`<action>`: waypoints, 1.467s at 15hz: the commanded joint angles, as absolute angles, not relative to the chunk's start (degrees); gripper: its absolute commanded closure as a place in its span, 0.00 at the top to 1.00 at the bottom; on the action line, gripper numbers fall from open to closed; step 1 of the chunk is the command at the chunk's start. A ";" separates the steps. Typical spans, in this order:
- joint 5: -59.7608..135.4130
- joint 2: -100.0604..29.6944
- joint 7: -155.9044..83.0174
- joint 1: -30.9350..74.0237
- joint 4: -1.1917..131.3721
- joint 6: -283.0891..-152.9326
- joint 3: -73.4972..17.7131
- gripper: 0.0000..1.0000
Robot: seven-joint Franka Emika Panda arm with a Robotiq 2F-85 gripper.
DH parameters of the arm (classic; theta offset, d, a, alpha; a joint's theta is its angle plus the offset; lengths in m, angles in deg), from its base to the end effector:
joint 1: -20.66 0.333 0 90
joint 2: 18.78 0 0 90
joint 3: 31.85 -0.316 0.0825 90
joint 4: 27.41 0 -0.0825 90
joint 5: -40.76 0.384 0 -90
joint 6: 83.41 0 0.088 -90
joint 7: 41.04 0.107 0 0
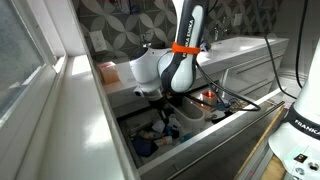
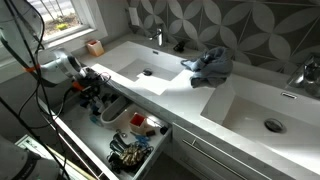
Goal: Pick up one white handkerchief from the open drawer and put it on the bathroom counter
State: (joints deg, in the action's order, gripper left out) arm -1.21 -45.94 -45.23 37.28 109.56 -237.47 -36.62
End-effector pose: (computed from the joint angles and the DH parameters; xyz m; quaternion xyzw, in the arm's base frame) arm 0.4212 0.1929 0.1083 0.8373 0.5302 -0.0581 0.1200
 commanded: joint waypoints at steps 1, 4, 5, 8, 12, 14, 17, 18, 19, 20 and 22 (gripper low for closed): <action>-3.50 -46.36 -43.64 38.14 108.86 -238.10 -35.53 0.01; -3.59 -46.00 -43.52 38.20 109.10 -238.00 -35.54 0.00; -3.74 -45.53 -43.23 38.35 109.35 -237.81 -35.43 0.00; -3.02 -43.17 -42.77 38.16 110.87 -237.28 -35.86 0.01; -2.34 -38.06 -41.17 37.54 114.27 -237.41 -36.16 0.01; -2.10 -35.25 -40.16 36.95 116.13 -237.88 -36.33 0.01; -1.17 -30.76 -39.14 35.65 119.17 -238.96 -36.87 0.01; -1.24 -29.36 -38.84 35.30 120.02 -239.25 -36.87 0.01; -1.05 -27.68 -38.37 34.93 121.08 -239.43 -36.93 0.01; -0.72 -26.36 -38.23 35.22 122.10 -240.08 -36.28 0.01; 0.28 -23.23 -37.46 34.61 124.39 -240.51 -36.29 0.01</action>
State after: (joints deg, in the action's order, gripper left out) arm -1.10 -29.36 -38.78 35.45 119.32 -238.72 -36.44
